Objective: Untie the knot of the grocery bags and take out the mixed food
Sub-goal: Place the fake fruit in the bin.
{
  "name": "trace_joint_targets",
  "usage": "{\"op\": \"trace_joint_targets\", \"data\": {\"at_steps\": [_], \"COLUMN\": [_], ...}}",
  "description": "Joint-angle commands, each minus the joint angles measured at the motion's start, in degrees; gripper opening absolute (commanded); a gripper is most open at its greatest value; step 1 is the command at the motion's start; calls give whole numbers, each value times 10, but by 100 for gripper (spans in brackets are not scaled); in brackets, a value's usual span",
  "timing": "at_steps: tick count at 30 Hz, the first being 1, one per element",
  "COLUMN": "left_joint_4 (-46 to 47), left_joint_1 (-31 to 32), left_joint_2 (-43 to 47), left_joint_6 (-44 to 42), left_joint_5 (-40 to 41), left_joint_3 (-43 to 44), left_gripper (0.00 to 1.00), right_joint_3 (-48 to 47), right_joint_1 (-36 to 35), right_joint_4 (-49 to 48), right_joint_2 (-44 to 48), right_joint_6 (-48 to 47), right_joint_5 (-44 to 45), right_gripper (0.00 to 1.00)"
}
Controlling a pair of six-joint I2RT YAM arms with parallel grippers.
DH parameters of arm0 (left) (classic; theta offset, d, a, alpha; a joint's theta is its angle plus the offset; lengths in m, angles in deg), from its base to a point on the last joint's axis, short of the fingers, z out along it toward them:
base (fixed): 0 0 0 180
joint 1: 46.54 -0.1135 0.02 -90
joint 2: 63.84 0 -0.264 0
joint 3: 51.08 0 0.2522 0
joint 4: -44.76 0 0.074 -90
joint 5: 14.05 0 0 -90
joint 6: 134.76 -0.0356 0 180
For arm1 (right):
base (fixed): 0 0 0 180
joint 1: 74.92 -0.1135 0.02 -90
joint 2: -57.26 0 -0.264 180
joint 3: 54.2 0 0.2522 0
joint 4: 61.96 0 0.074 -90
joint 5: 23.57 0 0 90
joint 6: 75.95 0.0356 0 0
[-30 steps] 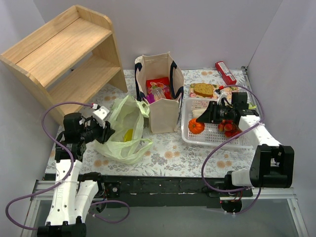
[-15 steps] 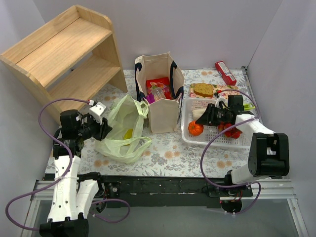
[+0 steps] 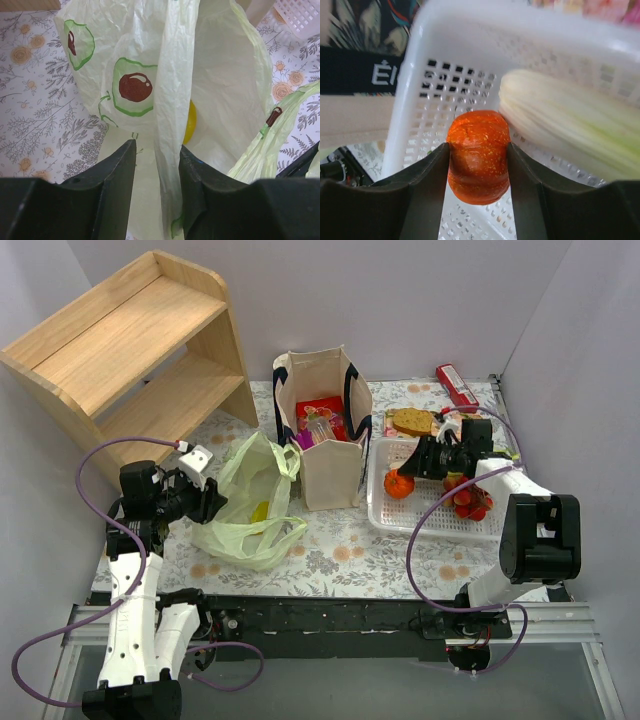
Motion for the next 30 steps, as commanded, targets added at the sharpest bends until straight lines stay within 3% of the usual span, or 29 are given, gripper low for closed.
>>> {"op": "trace_joint_targets", "data": {"at_steps": [1,3,5,10,14,18,21,25,30], "left_joint_4": [6,10,11,21,24,29,34,39,38], "left_joint_1": [-6,-6,-5,-4,-5,-4,-5,-5,-5], "left_joint_2": [3,5,6,6,6,14,20,21,22], "left_joint_6": [-1,0,2,5,6,10,14,19,20], "left_joint_5": [-13,-14,-18,-23,-26,-30,-34,-40,-40], "left_joint_3": [14,9,5,-3,-3,-15,-25,-31,-30], "left_gripper": [37,38,39,40,41,41,41,42,42], "right_joint_3": [-79,-89,-89,-92,-96,-98,-64,-21,1], "right_joint_1": [1,1,1,1,1,-46,-113,-148,-162], "right_joint_4": [4,11,18,43,23,110,183,187,189], "right_joint_2": [20,30,32,50,122,173,202,214,189], "right_joint_6": [-29,-44,-54,-92,-116,-257,-379,-402,-431], "right_joint_5": [20,33,44,46,1,-30,33,102,173], "right_gripper": [59,93,98,98,98,98,98,98,87]}}
